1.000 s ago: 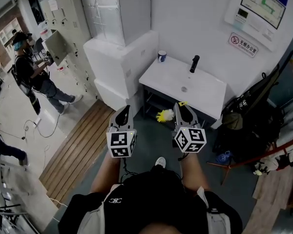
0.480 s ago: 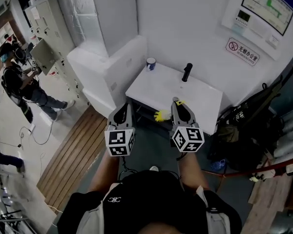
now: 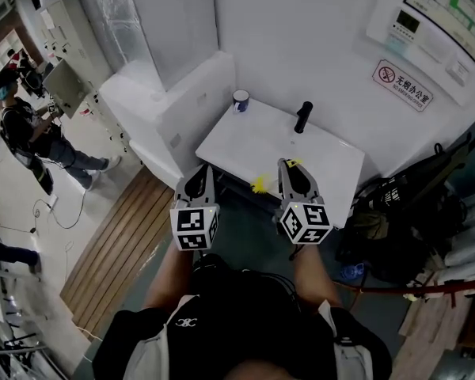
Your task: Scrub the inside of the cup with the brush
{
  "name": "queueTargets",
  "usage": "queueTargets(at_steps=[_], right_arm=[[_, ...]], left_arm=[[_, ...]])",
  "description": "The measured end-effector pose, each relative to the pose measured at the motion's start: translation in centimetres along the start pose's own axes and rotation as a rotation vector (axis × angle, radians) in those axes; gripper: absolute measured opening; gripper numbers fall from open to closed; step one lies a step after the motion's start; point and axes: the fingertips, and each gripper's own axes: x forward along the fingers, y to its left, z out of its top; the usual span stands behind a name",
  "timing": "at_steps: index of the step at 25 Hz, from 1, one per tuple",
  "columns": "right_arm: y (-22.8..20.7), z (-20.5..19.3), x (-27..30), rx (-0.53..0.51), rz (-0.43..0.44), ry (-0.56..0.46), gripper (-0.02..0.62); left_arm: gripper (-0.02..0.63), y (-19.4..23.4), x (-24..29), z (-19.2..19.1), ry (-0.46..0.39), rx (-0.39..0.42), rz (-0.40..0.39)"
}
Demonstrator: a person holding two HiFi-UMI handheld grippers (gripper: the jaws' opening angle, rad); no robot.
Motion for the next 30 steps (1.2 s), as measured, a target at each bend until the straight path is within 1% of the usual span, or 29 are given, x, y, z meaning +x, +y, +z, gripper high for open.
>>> queueTargets(at_steps=[9, 15, 20, 26, 30], right_arm=[[-2.1, -0.8, 3.9, -0.010, -0.004, 0.010, 0.055], [-3.3, -0.7, 8.4, -0.031, -0.012, 0.019, 0.055], [-3.9, 0.0, 13.3, -0.041, -0.030, 0.017, 0.055], [-4.9, -0.1, 19.1, -0.047, -0.093, 0.031, 0.055], [-5.9, -0.7, 22.5, -0.048, -0.158, 0.046, 0.055]], left_arm=[[0.012, -0.1, 5.6, -0.8, 0.002, 0.017, -0.027], [0.012, 1.3, 10.4, -0.5, -0.008, -0.001, -0.052], [0.012, 3.6, 15.3, -0.3, 0.001, -0.016, -0.081], [0.012, 6.3, 22.1, -0.9, 0.051, -0.033, -0.159], [0.012, 7.8, 26.8, -2.7, 0.107, -0.042, -0.232]])
